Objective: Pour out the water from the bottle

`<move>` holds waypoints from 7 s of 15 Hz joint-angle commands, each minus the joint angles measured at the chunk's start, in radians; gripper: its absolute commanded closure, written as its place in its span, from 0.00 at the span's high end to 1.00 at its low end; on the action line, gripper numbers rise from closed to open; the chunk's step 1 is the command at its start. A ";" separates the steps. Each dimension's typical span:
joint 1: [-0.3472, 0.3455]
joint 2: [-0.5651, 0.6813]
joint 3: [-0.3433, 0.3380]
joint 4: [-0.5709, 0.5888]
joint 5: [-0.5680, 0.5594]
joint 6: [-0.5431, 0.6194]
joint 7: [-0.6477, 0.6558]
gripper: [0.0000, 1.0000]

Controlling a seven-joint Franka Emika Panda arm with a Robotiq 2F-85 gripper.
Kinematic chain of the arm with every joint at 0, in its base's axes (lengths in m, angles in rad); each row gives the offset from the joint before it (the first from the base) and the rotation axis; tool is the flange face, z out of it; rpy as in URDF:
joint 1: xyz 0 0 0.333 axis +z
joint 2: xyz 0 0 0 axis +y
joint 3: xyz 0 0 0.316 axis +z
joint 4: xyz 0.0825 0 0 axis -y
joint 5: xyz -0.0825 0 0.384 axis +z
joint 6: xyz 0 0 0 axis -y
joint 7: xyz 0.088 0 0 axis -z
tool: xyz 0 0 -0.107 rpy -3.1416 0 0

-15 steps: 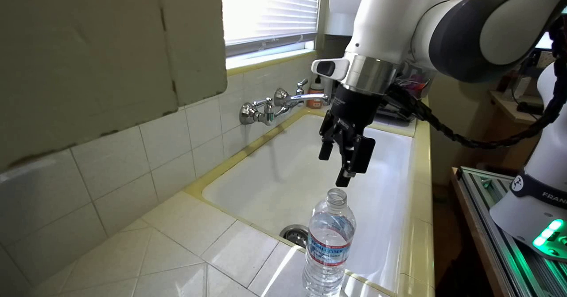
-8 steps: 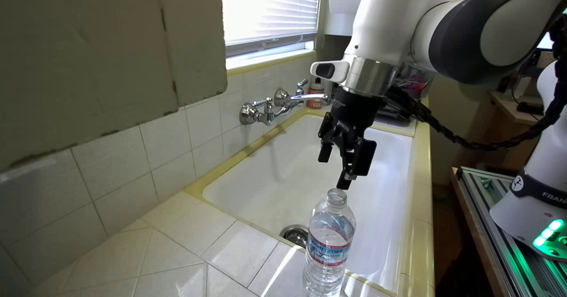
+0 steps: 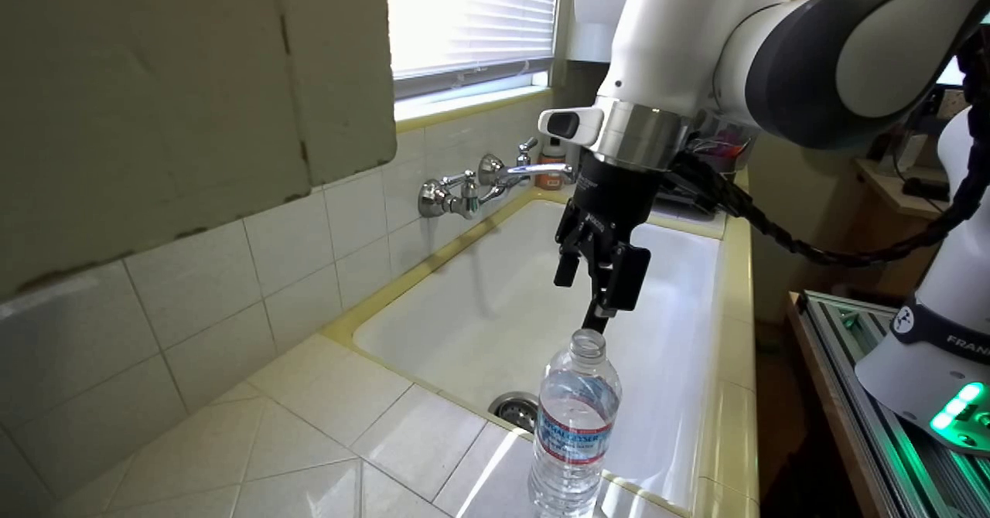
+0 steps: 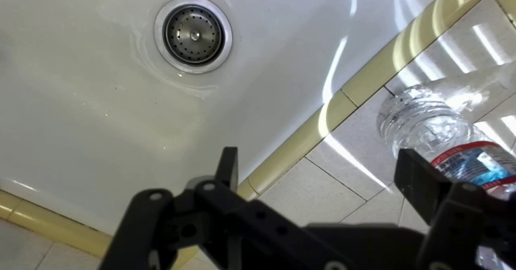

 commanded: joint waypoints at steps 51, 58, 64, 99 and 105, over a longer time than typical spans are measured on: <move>-0.066 0.171 0.066 0.178 0.247 -0.236 -1.004 1.00; -0.082 0.152 0.075 0.173 0.353 -0.266 -1.262 1.00; -0.101 0.171 0.066 0.185 0.464 -0.311 -1.471 1.00; -0.123 0.336 0.078 0.347 0.488 -0.593 -1.741 1.00; -0.118 0.354 0.069 0.351 0.476 -0.558 -1.682 1.00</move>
